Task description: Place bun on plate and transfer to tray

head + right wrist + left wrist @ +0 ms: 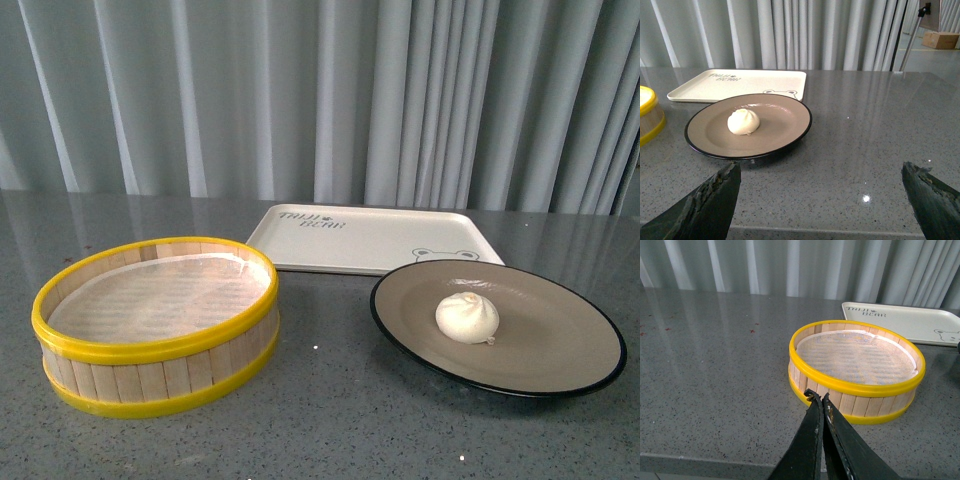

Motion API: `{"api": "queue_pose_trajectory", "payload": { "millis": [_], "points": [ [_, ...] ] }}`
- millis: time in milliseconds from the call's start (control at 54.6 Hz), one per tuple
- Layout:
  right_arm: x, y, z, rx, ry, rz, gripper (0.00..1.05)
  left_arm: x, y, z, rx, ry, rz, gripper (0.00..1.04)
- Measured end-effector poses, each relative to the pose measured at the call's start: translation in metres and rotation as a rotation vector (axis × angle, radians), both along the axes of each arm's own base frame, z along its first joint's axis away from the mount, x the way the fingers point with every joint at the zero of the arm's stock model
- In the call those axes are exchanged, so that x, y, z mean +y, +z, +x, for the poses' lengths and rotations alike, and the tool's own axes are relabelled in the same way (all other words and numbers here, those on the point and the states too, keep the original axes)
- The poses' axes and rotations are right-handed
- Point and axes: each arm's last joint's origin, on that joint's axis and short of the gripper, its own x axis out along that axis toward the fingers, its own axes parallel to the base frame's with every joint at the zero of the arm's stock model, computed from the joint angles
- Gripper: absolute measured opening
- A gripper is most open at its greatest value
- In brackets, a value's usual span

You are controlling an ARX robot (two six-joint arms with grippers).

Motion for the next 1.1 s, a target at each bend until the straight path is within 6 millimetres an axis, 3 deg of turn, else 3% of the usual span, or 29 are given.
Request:
{"api": "queue_pose_trajectory", "payload": {
  "millis": [1099],
  "points": [
    [0.0, 0.0, 0.0, 0.0, 0.0, 0.0, 0.96, 0.0, 0.001, -0.04, -0.006, 0.0, 0.0, 0.04]
  ]
}}
